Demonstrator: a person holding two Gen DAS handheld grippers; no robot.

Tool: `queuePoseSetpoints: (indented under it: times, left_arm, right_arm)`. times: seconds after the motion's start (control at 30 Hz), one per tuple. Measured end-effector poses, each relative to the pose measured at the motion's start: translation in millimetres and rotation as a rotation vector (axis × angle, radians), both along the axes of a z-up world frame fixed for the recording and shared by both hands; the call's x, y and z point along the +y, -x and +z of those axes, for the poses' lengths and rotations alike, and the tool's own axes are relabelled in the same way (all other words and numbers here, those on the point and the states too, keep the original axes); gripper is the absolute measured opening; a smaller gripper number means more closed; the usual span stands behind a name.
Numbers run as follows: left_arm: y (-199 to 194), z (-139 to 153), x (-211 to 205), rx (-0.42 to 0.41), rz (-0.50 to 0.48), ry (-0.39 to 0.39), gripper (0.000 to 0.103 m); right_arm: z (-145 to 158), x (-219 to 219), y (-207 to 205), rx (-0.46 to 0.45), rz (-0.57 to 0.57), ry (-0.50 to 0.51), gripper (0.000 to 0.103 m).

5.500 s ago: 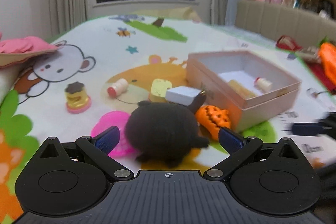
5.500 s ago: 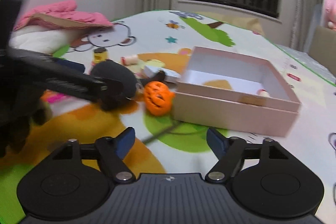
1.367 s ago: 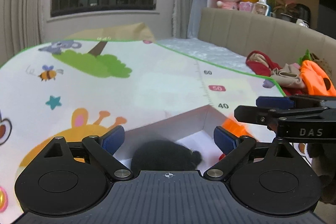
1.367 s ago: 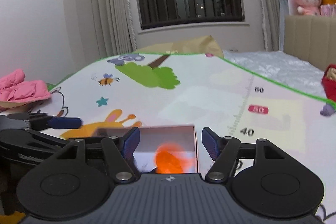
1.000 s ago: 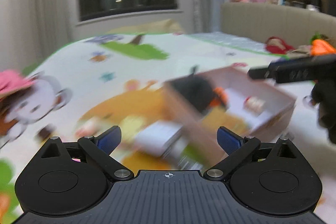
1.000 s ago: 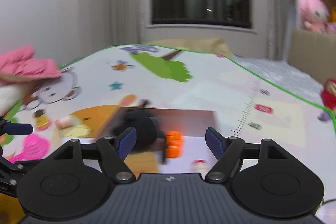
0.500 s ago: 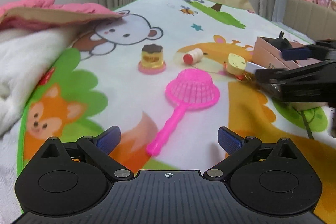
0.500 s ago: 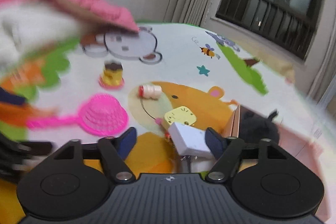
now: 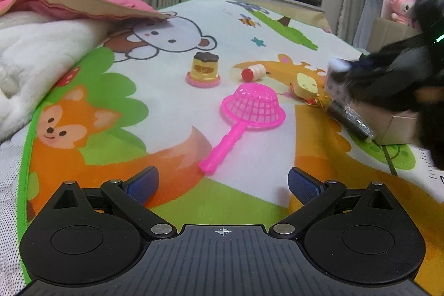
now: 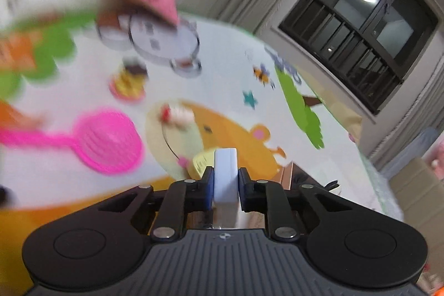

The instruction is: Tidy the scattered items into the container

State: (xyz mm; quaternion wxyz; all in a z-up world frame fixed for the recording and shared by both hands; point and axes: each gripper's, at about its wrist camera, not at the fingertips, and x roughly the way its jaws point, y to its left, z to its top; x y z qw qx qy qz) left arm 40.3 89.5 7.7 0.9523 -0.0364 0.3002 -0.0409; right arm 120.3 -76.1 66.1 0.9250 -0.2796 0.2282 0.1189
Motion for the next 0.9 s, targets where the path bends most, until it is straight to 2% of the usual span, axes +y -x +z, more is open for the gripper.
queuePoseSetpoints:
  times: [0.1, 0.17, 0.27, 0.33, 0.37, 0.4, 0.43, 0.53, 0.63, 0.7, 0.77, 0.9]
  left_arm:
    - [3.0, 0.3, -3.1, 0.007, -0.001, -0.007, 0.102]
    - [6.4, 0.7, -6.5, 0.012, -0.005, -0.01, 0.102]
    - [11.7, 1.2, -14.9, 0.023, -0.021, -0.019, 0.102]
    - [15.5, 1.7, -21.4, 0.028, -0.039, -0.019, 0.102]
    - [17.3, 1.9, -25.5, 0.033, -0.051, -0.018, 0.102]
    - [18.6, 1.8, -29.4, 0.038, -0.06, -0.017, 0.102]
    - [20.0, 1.0, -34.0, 0.044, -0.071, -0.017, 0.102]
    - [22.5, -1.3, -46.3, 0.051, -0.084, -0.037, 0.103]
    - [22.8, -4.3, -55.5, 0.058, -0.078, -0.062, 0.103]
    - [22.5, -5.0, -57.8, 0.06, -0.068, -0.071, 0.103]
    - [22.2, -5.8, -57.6, 0.066, -0.061, -0.066, 0.103]
    - [21.9, -8.7, -56.8, 0.065, -0.057, -0.062, 0.103]
  right_arm:
    - [27.3, -20.7, 27.3, 0.104, 0.034, -0.219, 0.017]
    - [33.2, -39.6, 40.9, 0.2, 0.044, -0.378, 0.017]
    - [22.1, -70.0, 53.7, 0.319, 0.009, -0.573, 0.017]
    - [8.9, -92.5, 60.5, 0.35, -0.05, -0.655, 0.019]
    - [2.1, -103.2, 64.1, 0.351, -0.089, -0.676, 0.021]
    - [-4.5, -113.5, 67.9, 0.351, -0.126, -0.688, 0.032]
    - [-10.5, -122.7, 72.0, 0.347, -0.158, -0.694, 0.05]
    - [-24.6, -141.5, 89.3, 0.297, -0.234, -0.651, 0.083]
    - [-40.3, -154.7, 99.8, 0.329, -0.277, -0.639, 0.101]
    - [-51.2, -162.4, 103.1, 0.367, -0.297, -0.668, 0.103]
    - [-56.6, -161.9, 106.9, 0.35, -0.296, -0.667, 0.103]
    - [-60.8, -144.9, 108.3, 0.321, -0.34, -0.579, 0.103]
